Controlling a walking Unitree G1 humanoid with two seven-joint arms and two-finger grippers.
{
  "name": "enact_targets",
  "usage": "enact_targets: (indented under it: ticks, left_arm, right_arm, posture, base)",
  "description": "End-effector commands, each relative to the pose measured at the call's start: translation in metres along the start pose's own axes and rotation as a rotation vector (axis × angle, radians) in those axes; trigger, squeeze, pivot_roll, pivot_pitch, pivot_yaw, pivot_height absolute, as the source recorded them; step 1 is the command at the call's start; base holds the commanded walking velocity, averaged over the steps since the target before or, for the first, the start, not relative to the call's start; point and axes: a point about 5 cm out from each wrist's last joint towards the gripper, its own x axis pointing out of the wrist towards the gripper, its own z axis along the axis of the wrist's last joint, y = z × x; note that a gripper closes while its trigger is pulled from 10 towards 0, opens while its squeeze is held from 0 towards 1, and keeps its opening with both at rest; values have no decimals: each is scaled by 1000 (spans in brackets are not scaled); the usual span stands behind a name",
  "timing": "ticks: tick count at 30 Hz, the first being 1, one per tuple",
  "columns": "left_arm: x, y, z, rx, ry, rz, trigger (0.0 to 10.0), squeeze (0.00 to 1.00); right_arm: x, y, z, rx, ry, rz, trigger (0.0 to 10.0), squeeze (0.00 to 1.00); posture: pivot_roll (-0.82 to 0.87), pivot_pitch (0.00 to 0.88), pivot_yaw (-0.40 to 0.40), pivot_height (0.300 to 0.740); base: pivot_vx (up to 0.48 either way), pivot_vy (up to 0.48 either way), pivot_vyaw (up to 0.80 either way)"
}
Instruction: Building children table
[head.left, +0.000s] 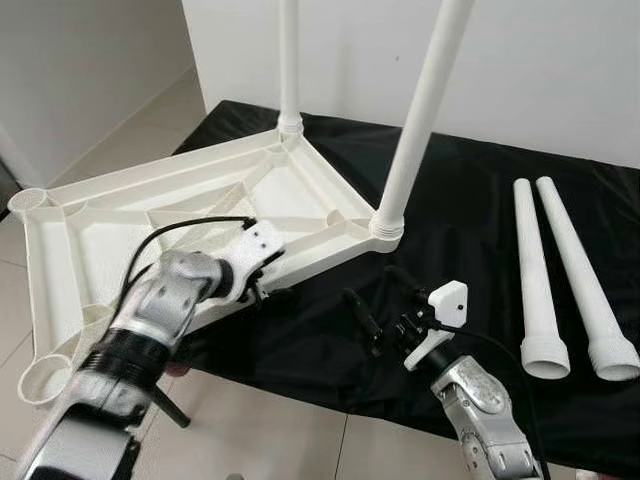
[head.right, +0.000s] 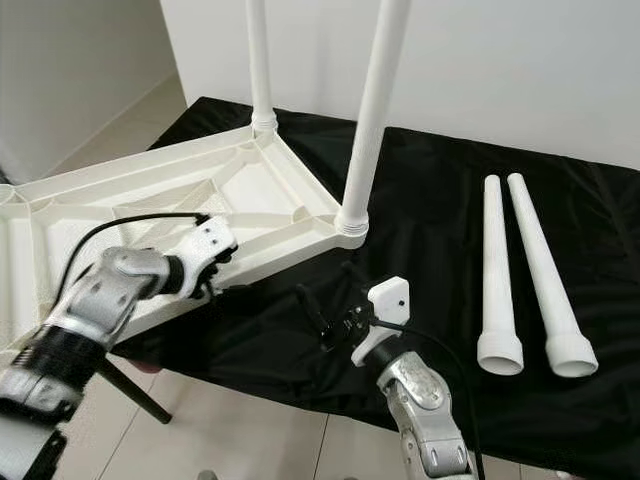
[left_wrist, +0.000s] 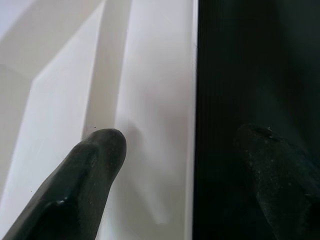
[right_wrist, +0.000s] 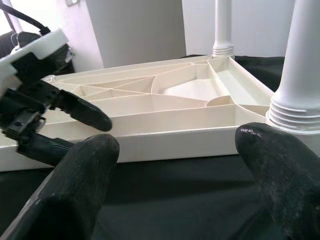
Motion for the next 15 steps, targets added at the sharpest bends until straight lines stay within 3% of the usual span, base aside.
enact_targets:
  ticks: [1,2,4,10,11,15]
  left_arm:
    - [-6,-7,-9,-9,34,-27,10000,0]
    - [-6,-7,-9,-9,34,-27,10000,0]
    - [-19,-16,-39,-52,135,-26,10000,0]
    - [-18,-17,-43,-103,143,0,10000,0]
    - [-18,-17,-42,-100,137,8,0,0]
    - [-16,-19,-35,-83,119,6,0,0]
  right_arm:
    - [-1,0,-1,0,2,3,10000,0]
    - [-1,0,-1,0,2,3,10000,0]
    - [-1,-2,-1,-11,5,11,10000,0]
    - [0,-2,-1,-11,6,15,10000,0]
    - [0,-2,-1,-11,6,16,10000,0]
    - [0,-3,-1,-14,7,16,10000,0]
  posture:
    - [-60,27,18,740]
    - [-60,27,18,740]
    - [-56,26,14,740]
    - [-56,24,11,740]
    - [-57,22,10,740]
    - [-60,24,8,740]
  base:
    - [0,0,0]
    - [0,0,0]
    - [0,0,0]
    - [0,0,0]
    - [0,0,0]
    - [0,0,0]
